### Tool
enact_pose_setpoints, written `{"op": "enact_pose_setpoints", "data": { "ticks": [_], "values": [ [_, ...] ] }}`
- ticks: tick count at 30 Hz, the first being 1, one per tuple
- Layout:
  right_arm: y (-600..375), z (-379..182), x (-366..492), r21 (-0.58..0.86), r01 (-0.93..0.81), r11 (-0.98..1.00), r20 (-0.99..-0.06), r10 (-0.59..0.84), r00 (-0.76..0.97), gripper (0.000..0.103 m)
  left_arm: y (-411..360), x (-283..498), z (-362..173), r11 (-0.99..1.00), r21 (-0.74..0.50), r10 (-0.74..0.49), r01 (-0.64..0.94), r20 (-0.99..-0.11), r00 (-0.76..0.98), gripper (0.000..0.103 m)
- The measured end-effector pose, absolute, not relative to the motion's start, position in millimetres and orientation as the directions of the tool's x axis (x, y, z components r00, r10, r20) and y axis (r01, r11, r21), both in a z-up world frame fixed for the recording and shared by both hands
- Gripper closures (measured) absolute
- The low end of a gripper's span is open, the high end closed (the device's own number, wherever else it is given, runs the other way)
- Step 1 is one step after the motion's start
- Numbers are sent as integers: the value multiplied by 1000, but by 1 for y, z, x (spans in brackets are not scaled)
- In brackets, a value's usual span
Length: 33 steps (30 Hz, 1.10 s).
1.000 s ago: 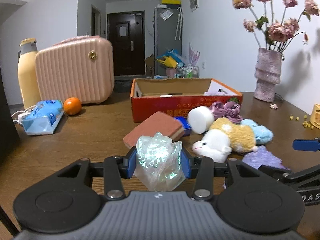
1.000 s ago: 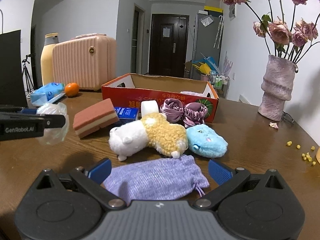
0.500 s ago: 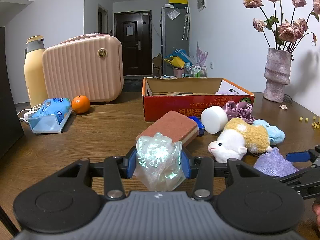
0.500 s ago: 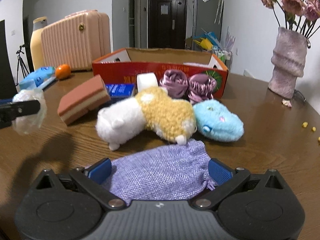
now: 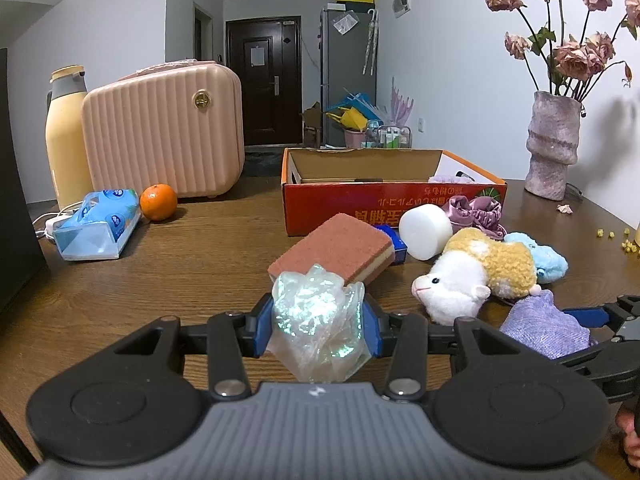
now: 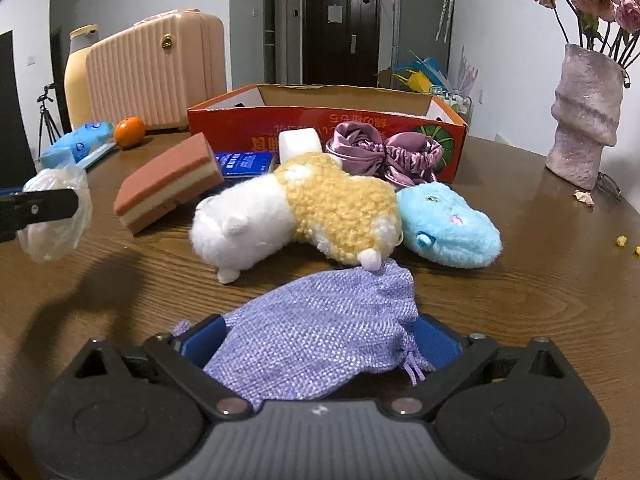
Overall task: Organize soft objects
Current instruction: 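Grasp the lavender drawstring pouch with the right gripper while the left holds the bag, then carry the plastic bag and lavender pouch toward the cardboard box with both grippers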
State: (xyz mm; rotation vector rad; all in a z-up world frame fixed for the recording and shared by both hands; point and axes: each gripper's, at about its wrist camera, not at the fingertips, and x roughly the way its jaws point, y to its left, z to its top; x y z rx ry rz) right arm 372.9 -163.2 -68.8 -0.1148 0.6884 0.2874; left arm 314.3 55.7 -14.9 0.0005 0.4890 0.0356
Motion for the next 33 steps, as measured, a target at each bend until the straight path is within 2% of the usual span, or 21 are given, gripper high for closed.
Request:
{"op": "enact_pose_setpoints", "data": {
  "ticks": [4, 9, 12, 15, 20, 33],
  "values": [
    [-164, -67, 370, -7, -315, 949, -633, 240, 736, 18, 55, 313, -15, 999, 7, 39, -40, -465, 885, 58],
    [-169, -64, 369, 7, -311, 951, -619, 248, 745, 45, 57, 311, -14, 999, 1, 39, -44, -461, 886, 58],
    [-174, -62, 367, 34, -302, 953, -613, 258, 747, 55, 57, 311, -13, 999, 0, 38, -43, -461, 886, 58],
    [-180, -60, 365, 59, -294, 954, -602, 269, 752, 61, 58, 311, -13, 999, -1, 42, -48, -459, 888, 58],
    [-187, -53, 356, 81, -285, 955, -564, 280, 777, 63, 61, 311, -13, 998, -5, 48, -56, -461, 886, 57],
    [-210, -25, 325, 118, -261, 958, -377, 287, 881, 63, 61, 309, -13, 998, -8, 51, -62, -453, 890, 57]
  ]
}}
